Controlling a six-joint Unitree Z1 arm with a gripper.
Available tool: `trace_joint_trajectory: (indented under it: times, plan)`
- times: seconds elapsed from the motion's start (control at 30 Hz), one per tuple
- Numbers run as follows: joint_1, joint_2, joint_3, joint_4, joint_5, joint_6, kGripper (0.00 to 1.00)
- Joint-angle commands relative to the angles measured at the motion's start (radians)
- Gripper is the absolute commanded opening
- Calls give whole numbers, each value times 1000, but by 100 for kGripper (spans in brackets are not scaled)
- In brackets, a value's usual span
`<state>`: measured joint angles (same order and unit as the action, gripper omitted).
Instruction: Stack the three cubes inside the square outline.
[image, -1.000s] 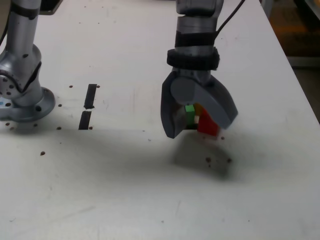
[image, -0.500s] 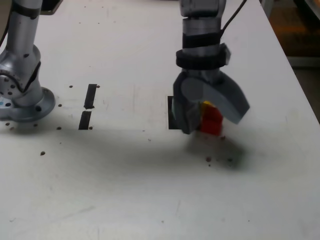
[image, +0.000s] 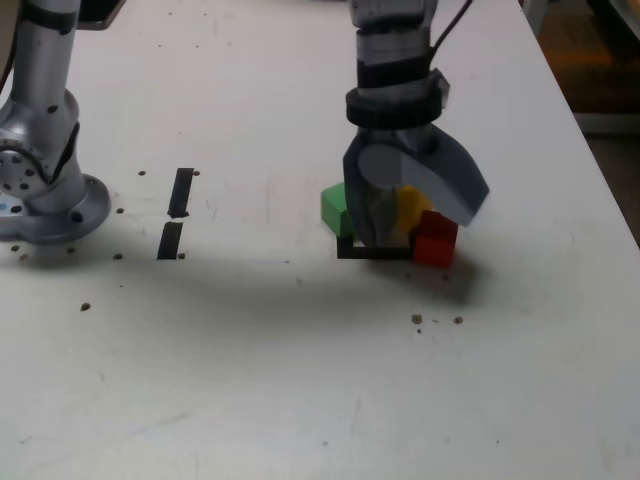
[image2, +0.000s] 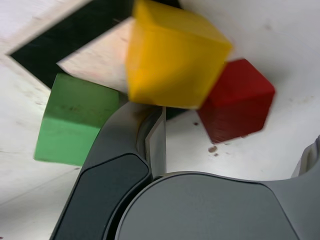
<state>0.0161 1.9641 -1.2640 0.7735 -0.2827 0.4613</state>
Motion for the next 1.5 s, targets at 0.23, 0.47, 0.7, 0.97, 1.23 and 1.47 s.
trace_joint_trajectory:
  times: [0.23, 0.47, 0.7, 0.97, 1.23, 1.47]
  plan:
    - [83, -40, 34, -4, 70, 4, 100]
    - [180, -60, 66, -9, 124, 8, 100]
    - [196, -91, 63, -16, 165, 10, 100]
    - [49, -162, -25, -42, 168, 5, 100]
    - [-54, -190, 2, -45, 146, -45, 100]
    - [-99, -177, 59, -58, 112, -80, 99]
